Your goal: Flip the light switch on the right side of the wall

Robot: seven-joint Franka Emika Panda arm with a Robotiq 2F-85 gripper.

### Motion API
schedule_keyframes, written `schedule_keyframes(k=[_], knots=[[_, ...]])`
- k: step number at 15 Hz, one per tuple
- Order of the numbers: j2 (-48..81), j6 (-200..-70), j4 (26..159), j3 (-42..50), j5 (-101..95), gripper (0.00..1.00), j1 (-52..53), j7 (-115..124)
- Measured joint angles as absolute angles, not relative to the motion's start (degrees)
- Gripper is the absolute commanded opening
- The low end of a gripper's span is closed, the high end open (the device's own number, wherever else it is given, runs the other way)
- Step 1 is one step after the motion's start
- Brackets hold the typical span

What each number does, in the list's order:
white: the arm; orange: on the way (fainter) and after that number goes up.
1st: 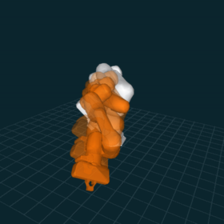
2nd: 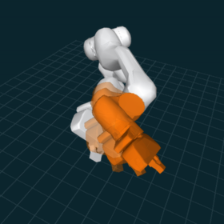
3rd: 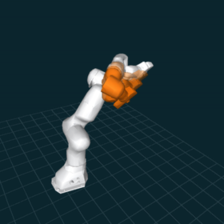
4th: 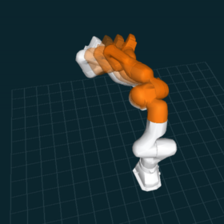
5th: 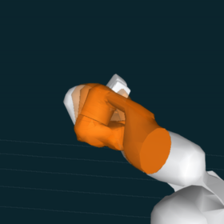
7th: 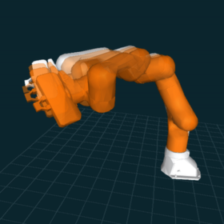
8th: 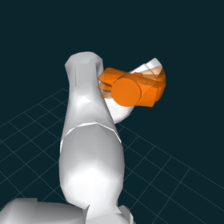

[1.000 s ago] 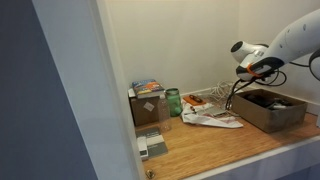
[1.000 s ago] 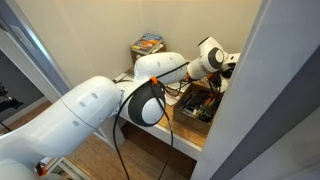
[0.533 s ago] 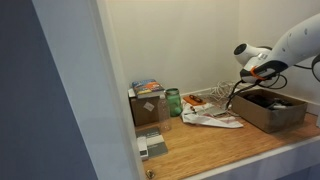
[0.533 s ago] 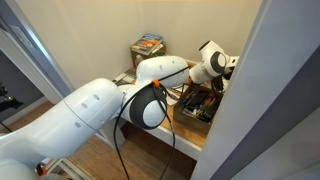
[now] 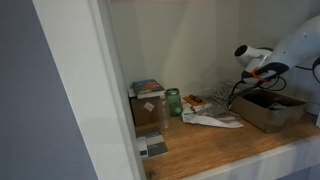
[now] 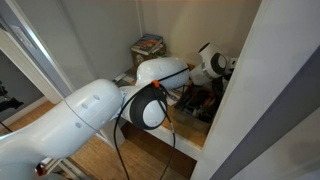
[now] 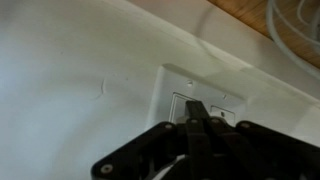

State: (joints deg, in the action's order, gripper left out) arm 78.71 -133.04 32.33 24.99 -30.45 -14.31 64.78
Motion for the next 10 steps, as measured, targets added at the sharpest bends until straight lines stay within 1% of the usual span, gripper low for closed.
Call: schedule_keyframes(k=[4,7,8,9,10], knots=[[77.1,-133.5,32.2,23.1,-30.0,0.00,-14.9,60.9],[73.9,-134.7,32.3,18.1,-27.1,0.01,-16.7,51.4],[72.7,-135.2,32.5,15.9,-25.9,0.26,-17.4,47.6],[71.5,-135.6,32.7,13.9,-25.0,0.28,-17.9,44.0],[70.5,-135.9,32.8,11.7,-24.1,0.33,-18.5,40.6]])
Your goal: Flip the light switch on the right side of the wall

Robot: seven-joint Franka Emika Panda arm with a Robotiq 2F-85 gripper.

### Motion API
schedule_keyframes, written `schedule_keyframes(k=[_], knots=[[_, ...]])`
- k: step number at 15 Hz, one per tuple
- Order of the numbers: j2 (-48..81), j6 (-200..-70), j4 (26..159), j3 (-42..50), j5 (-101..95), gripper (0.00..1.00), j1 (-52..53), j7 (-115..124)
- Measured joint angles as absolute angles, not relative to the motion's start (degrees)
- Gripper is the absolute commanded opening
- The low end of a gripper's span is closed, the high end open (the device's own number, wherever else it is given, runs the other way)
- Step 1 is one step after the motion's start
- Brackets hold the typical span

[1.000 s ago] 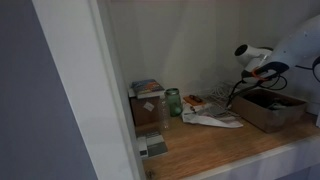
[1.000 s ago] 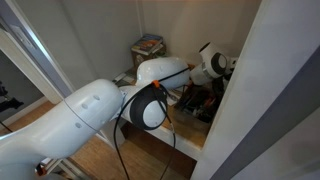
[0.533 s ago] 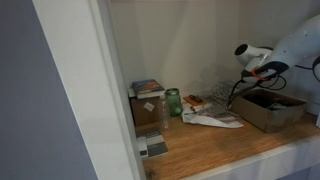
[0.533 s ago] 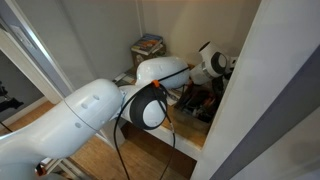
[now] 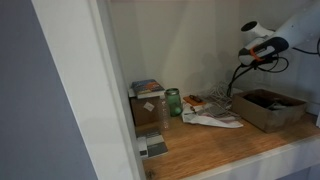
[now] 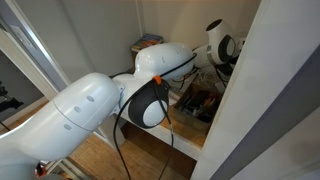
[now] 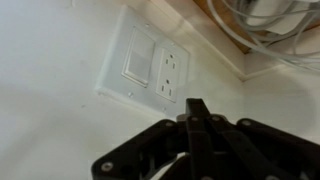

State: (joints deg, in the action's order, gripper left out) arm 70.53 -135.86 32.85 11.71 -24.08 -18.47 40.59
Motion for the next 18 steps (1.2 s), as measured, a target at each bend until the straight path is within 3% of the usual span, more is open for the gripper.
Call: schedule_keyframes(k=[9,10,18], knots=[[63.3,-135.6,36.5,-7.7,-16.6,0.96,-21.5,12.2],[62.1,-135.2,37.7,-9.9,-15.7,1.00,-22.1,9.2],[50.8,-123.7,53.0,-22.3,-11.6,1.00,-29.9,-9.2]])
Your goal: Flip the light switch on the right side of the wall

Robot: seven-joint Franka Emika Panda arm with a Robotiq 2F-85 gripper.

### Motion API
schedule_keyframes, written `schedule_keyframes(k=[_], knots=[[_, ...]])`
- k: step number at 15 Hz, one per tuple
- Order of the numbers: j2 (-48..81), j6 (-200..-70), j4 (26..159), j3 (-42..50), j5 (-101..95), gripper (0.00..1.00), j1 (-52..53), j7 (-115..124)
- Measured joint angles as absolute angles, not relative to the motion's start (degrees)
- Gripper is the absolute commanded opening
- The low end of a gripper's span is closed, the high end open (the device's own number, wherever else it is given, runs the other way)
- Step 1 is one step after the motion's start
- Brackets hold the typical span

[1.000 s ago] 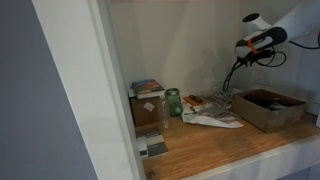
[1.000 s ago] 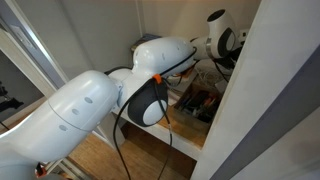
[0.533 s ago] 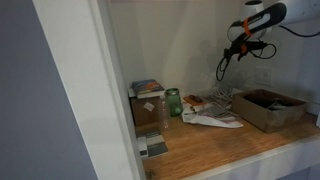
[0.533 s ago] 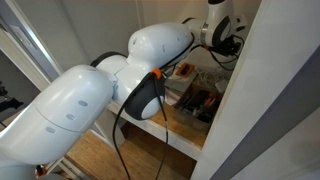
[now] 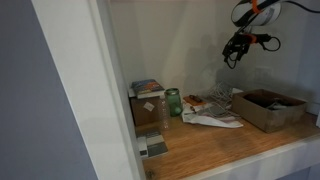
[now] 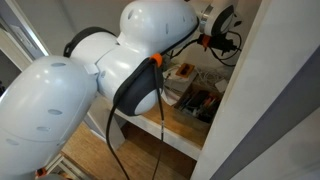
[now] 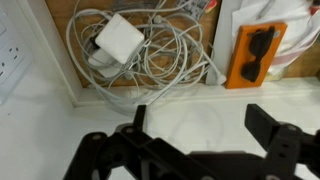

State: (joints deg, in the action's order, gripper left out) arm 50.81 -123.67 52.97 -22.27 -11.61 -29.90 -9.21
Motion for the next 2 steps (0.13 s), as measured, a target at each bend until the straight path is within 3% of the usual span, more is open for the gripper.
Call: schedule_keyframes(k=[2], knots=[[48.5,-122.6,56.8,-23.8,-11.1,1.00,-32.2,-11.9]])
